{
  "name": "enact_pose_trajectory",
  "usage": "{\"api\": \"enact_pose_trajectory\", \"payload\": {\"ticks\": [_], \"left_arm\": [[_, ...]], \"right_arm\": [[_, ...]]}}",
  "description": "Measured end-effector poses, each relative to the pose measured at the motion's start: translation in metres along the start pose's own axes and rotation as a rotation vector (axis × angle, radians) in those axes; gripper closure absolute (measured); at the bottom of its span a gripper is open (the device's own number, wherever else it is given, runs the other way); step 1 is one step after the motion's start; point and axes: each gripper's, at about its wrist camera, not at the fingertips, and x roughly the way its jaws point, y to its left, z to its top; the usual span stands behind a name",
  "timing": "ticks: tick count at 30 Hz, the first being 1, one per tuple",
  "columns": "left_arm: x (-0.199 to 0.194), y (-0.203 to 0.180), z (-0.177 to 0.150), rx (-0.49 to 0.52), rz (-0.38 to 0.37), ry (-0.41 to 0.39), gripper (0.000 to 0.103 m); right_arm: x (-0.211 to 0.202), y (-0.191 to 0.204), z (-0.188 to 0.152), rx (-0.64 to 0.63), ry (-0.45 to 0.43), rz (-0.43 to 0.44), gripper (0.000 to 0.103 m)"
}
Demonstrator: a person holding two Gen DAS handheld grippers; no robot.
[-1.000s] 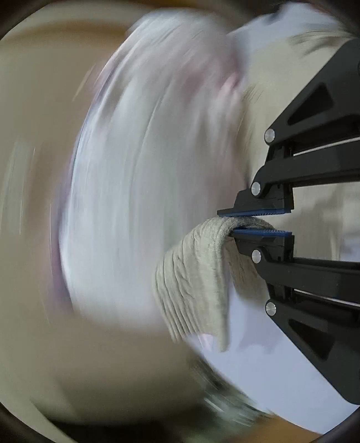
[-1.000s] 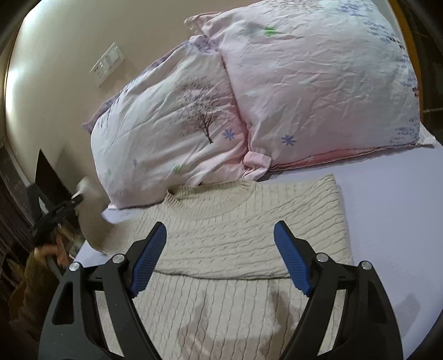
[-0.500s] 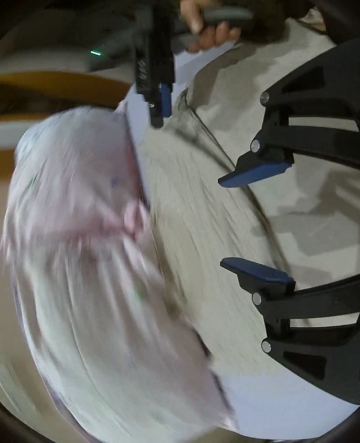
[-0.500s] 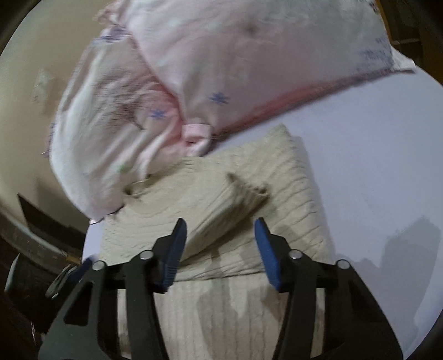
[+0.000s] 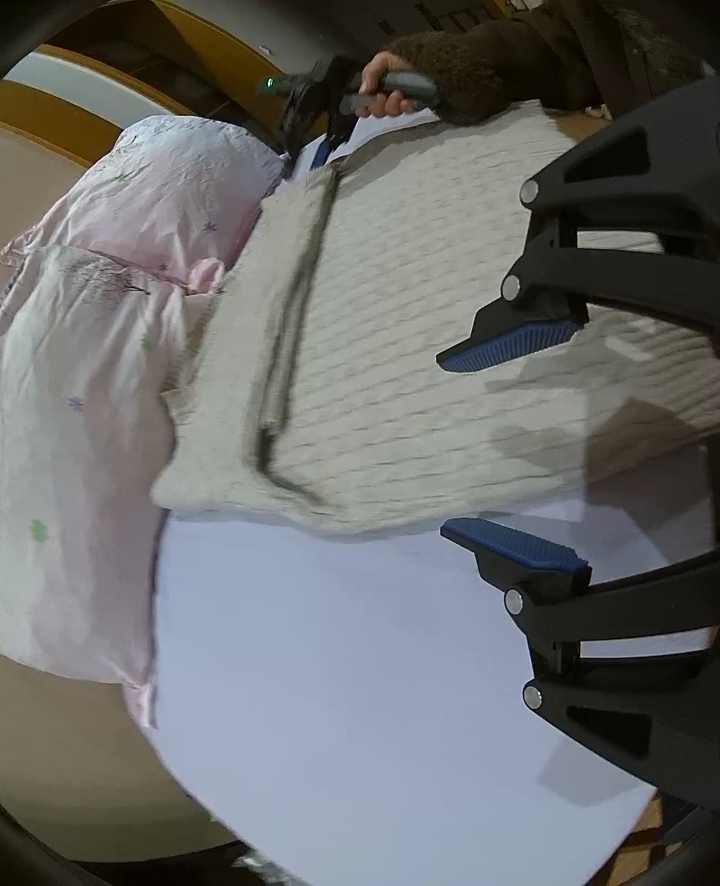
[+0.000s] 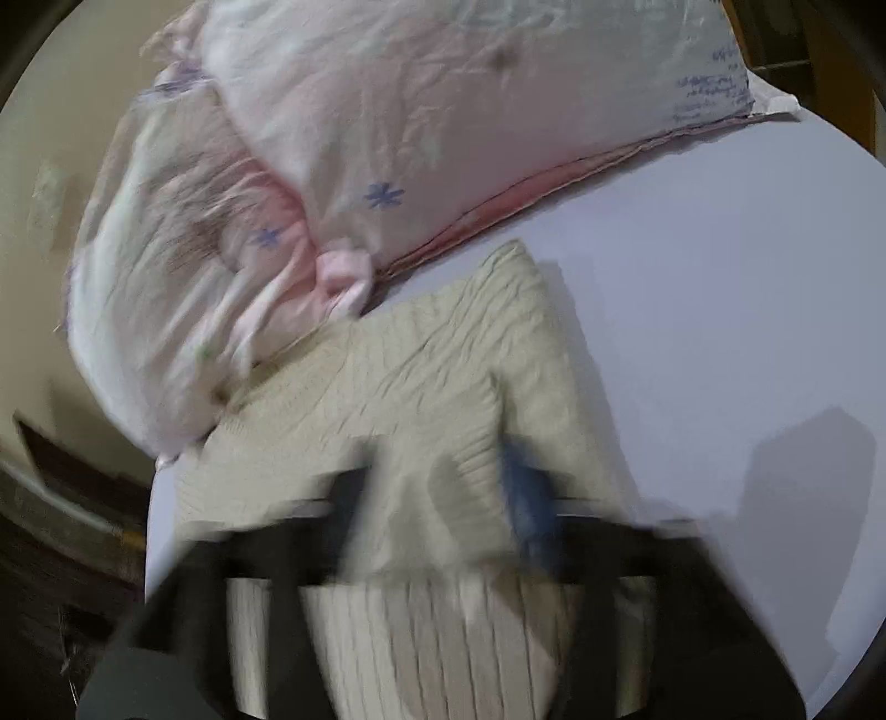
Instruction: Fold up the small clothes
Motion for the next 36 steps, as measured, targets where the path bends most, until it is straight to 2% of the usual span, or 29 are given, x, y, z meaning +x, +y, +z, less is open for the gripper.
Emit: {"api": "enact_pose_trajectory", "payload": {"ticks": [1,4,8,11,12,13,14,15,16,18,20,23,26,28,29,30,32,33,35,36], "left_arm": [[0.002,0.0,-0.004,-0.003,-0.011,0.013,0.045],[0.005,-0.003,-0.021,-0.006,-0.039,0.053,0.045],[-0.004,-0.014,-0.039,0.003,-0.076,0.04,0.043],[-0.011,-0.024,-0.052,0.016,-0.081,0.038,0.046],[-0.013,-0.028,-0.058,0.025,-0.078,0.04,0.054],[-0.013,-0.03,-0.06,0.028,-0.078,0.043,0.059],[-0.015,-0.033,-0.065,0.031,-0.081,0.047,0.072],[-0.014,-0.035,-0.067,0.029,-0.093,0.056,0.088],[-0.013,-0.035,-0.07,0.016,-0.12,0.072,0.089],[-0.012,-0.035,-0.068,0.015,-0.127,0.067,0.092],[-0.015,-0.033,-0.058,0.008,-0.163,0.055,0.093],[-0.027,-0.032,-0.029,0.027,-0.182,-0.022,0.093],[-0.031,-0.029,0.018,0.057,-0.146,-0.129,0.093],[-0.023,-0.024,0.058,0.041,-0.114,-0.197,0.093],[-0.01,-0.019,0.087,0.016,-0.09,-0.23,0.093],[-0.001,-0.016,0.103,0.0,-0.075,-0.243,0.093],[0.039,-0.006,0.147,-0.047,-0.016,-0.258,0.093],[0.053,-0.003,0.156,-0.06,0.0,-0.251,0.093],[0.107,0.01,0.186,-0.121,0.029,-0.165,0.093],[0.123,0.015,0.191,-0.149,0.036,-0.122,0.093]], "right_arm": [[-0.015,0.001,-0.01,-0.038,-0.008,0.0,0.029],[-0.05,-0.003,-0.045,-0.116,0.009,-0.072,0.032],[-0.081,-0.039,-0.098,-0.077,0.103,-0.122,0.05],[-0.106,-0.05,-0.128,-0.068,0.101,-0.078,0.056],[-0.114,-0.053,-0.141,-0.053,0.119,-0.024,0.064],[-0.117,-0.057,-0.151,-0.033,0.145,0.031,0.067],[-0.12,-0.06,-0.164,-0.016,0.16,0.093,0.073],[-0.117,-0.059,-0.173,-0.012,0.19,0.129,0.09],[-0.116,-0.06,-0.182,-0.004,0.225,0.164,0.094],[-0.115,-0.061,-0.187,0.013,0.234,0.235,0.096],[-0.119,-0.059,-0.177,0.026,0.195,0.294,0.097],[-0.136,-0.047,-0.141,0.016,0.06,0.41,0.097],[-0.135,-0.033,-0.095,-0.003,-0.046,0.462,0.097],[-0.123,-0.027,-0.054,0.009,-0.123,0.482,0.097],[-0.109,-0.025,-0.029,0.038,-0.16,0.491,0.097],[-0.09,-0.022,-0.004,0.069,-0.177,0.493,0.097],[-0.048,-0.024,0.032,0.138,-0.204,0.442,0.097],[-0.029,-0.026,0.043,0.161,-0.202,0.396,0.097],[0.01,-0.03,0.062,0.213,-0.161,0.296,0.097],[0.034,-0.035,0.066,0.26,-0.111,0.242,0.095]]}}
